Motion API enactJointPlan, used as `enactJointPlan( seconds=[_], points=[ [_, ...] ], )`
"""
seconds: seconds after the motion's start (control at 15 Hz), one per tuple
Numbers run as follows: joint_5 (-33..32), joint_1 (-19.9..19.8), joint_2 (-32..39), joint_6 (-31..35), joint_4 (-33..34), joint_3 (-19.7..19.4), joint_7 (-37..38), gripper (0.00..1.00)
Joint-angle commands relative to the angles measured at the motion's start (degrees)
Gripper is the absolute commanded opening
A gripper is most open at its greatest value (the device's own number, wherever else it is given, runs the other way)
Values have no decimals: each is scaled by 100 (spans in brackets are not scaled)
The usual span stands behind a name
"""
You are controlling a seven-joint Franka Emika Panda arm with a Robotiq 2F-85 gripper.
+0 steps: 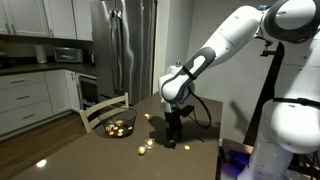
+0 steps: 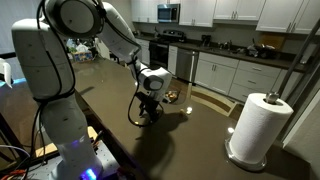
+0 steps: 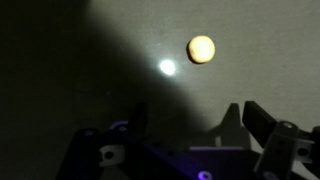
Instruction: Take the yellow object closest to you and move it away from you then move the right yellow object to the right of the black basket
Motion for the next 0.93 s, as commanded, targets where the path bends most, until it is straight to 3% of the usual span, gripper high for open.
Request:
enactJointPlan(
  seconds=[0.0, 0.47, 0.8, 0.87],
  points=[
    [-124, 9, -336, -407, -39, 44, 260, 100],
    [-55, 20, -436, -1174, -83, 40, 428, 100],
    [-81, 34, -329, -965, -230, 55, 427, 100],
    [-100, 37, -303, -922, -269, 57, 457, 95]
  ],
)
